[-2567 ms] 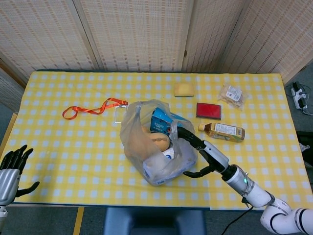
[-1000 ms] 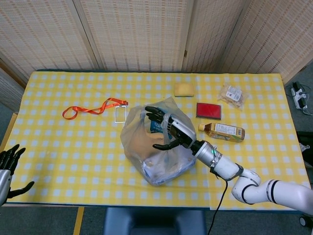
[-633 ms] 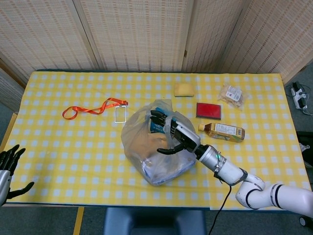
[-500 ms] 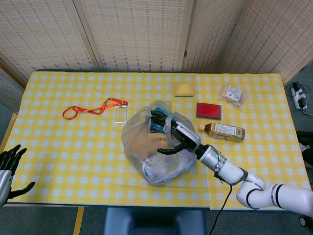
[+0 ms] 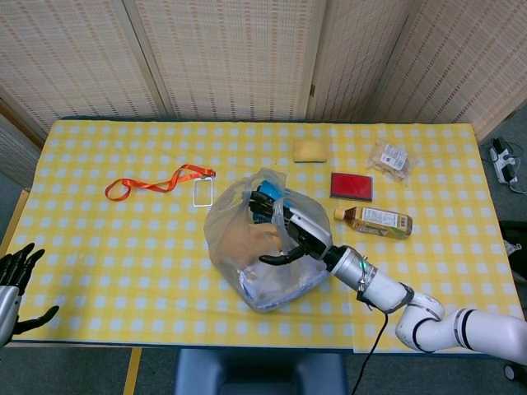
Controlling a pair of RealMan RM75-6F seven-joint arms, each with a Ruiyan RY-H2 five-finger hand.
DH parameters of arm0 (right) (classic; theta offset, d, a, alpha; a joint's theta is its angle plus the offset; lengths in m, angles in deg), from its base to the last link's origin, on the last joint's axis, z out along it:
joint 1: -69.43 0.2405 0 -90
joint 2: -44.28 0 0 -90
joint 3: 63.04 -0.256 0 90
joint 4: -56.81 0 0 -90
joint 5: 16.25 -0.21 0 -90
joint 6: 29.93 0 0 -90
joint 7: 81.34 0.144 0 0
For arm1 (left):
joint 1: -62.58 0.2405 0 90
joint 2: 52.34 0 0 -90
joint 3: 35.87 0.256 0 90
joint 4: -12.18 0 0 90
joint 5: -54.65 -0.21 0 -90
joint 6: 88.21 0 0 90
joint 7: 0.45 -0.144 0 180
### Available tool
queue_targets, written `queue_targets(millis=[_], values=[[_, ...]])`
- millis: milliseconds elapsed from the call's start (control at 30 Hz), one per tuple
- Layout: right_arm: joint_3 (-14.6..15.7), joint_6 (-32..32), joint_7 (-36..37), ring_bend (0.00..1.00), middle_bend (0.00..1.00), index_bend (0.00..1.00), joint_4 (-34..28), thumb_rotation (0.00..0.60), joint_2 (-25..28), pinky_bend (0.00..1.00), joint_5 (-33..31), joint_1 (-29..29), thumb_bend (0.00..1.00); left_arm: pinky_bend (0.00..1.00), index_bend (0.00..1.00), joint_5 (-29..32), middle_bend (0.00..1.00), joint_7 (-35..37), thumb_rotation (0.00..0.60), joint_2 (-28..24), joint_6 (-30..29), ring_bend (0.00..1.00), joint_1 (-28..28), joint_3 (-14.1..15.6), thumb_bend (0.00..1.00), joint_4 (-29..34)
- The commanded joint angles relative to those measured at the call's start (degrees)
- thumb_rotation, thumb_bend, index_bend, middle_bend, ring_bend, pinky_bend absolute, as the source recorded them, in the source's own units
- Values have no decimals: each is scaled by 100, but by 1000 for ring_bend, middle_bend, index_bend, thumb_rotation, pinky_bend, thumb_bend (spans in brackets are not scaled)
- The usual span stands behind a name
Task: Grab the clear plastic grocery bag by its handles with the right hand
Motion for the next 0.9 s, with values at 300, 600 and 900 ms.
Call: queue_targets(millis=[300, 600, 900], values=[[-300, 553, 80, 0, 0, 0, 287, 600, -250, 0, -269, 453, 252, 0, 0, -3, 0, 15, 600, 3, -5, 0, 4, -2, 215, -7], [-444, 761, -101, 0, 0, 0, 209, 600, -412, 0, -311, 716, 252, 0, 0, -42, 0, 158, 600, -41, -126, 0, 58, -6, 215, -34], [-652, 707, -280, 0, 0, 0, 212, 600, -707, 0, -335, 932, 252, 0, 0, -168, 0, 213, 600, -60, -187, 0, 85, 43, 215, -45]])
